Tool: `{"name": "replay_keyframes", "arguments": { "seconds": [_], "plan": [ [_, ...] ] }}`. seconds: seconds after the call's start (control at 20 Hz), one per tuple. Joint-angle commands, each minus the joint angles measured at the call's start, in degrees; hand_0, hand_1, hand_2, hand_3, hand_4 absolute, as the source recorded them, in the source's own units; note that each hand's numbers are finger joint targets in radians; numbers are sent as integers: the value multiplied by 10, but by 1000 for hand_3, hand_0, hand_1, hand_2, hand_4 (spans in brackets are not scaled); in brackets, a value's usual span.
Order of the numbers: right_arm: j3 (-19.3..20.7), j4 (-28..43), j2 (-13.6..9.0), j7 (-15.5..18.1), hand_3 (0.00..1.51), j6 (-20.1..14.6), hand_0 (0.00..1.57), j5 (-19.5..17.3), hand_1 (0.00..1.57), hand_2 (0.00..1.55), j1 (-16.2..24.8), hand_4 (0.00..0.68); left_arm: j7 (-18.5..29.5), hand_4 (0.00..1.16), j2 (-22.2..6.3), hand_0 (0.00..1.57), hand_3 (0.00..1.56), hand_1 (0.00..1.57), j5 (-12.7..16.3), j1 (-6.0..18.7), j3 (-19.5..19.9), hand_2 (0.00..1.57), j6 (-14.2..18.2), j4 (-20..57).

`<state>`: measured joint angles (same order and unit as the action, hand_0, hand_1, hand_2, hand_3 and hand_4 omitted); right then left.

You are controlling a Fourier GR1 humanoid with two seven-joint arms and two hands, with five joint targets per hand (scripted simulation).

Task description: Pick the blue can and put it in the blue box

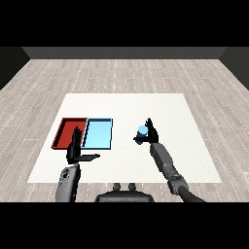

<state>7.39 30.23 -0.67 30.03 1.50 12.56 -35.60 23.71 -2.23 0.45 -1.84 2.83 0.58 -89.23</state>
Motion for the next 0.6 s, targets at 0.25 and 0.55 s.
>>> {"name": "replay_keyframes", "arguments": {
  "seconds": [0.25,0.55],
  "plan": [
    [-74,68,6,-36,0,-38,0,42,0,0,50,0,-11,0,-13,0,0,0,10,9,13,0,-13,2],
    [-7,-61,1,28,0,-21,0,30,0,0,-25,0,-17,0,1,0,0,0,11,-36,-6,0,-7,-51]
  ]
}}
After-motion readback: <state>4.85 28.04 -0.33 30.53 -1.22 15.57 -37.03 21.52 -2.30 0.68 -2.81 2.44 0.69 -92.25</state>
